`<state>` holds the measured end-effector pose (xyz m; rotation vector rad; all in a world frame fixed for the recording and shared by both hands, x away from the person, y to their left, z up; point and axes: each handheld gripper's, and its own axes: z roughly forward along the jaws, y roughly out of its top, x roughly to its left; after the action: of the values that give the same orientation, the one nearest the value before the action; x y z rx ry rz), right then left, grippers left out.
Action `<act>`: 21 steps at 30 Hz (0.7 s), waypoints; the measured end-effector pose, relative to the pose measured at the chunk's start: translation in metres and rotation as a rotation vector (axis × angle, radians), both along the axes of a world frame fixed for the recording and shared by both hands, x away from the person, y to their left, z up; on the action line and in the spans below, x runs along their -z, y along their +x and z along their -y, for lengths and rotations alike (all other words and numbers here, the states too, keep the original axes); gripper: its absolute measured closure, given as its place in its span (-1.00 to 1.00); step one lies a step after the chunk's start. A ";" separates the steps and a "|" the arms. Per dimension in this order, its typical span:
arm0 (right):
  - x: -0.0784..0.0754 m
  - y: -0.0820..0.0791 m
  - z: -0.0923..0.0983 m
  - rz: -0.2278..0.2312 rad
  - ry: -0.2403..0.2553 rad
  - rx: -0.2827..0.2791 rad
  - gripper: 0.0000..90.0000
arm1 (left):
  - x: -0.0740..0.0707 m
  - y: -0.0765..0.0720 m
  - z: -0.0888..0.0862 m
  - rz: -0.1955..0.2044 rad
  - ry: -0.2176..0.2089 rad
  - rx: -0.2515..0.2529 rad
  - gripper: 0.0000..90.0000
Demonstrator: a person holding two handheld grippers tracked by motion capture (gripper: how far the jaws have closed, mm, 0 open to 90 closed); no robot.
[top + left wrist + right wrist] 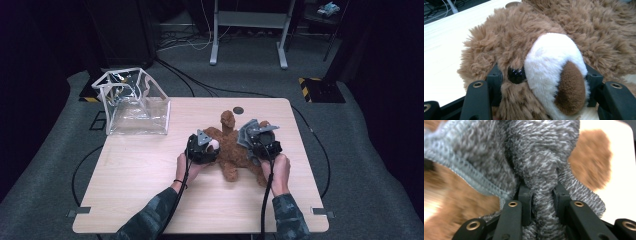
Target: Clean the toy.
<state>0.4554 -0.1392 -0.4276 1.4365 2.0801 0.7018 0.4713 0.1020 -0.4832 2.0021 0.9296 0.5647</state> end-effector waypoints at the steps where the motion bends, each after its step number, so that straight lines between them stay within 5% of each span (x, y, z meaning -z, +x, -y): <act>1: 0.002 0.000 0.004 -0.005 -0.016 0.009 0.64 | 0.000 0.000 0.000 -0.001 0.000 -0.003 -0.16; 2: 0.005 0.000 0.006 -0.011 -0.051 0.024 0.64 | 0.000 0.000 0.000 -0.001 0.000 -0.004 -0.16; 5: 0.004 -0.002 0.005 -0.005 -0.053 0.029 0.64 | 0.000 0.000 -0.001 -0.007 0.000 -0.003 -0.16; 10: -0.014 -0.010 -0.017 0.047 0.042 -0.043 0.63 | 0.000 0.000 -0.001 -0.012 -0.005 -0.005 -0.16; 14: -0.016 -0.009 -0.050 0.024 0.101 -0.138 0.63 | 0.000 0.000 -0.001 -0.010 -0.004 -0.005 -0.16; 18: -0.003 -0.006 -0.072 0.002 0.049 -0.173 0.63 | 0.000 0.001 -0.002 -0.010 -0.004 0.000 -0.16; 21: 0.002 -0.006 -0.064 0.003 0.062 -0.169 0.65 | 0.000 0.001 -0.002 -0.010 -0.011 0.003 -0.16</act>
<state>0.4492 -0.0751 -0.4293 1.3008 2.2139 0.8403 0.4723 0.1037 -0.4830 1.9978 0.9329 0.5474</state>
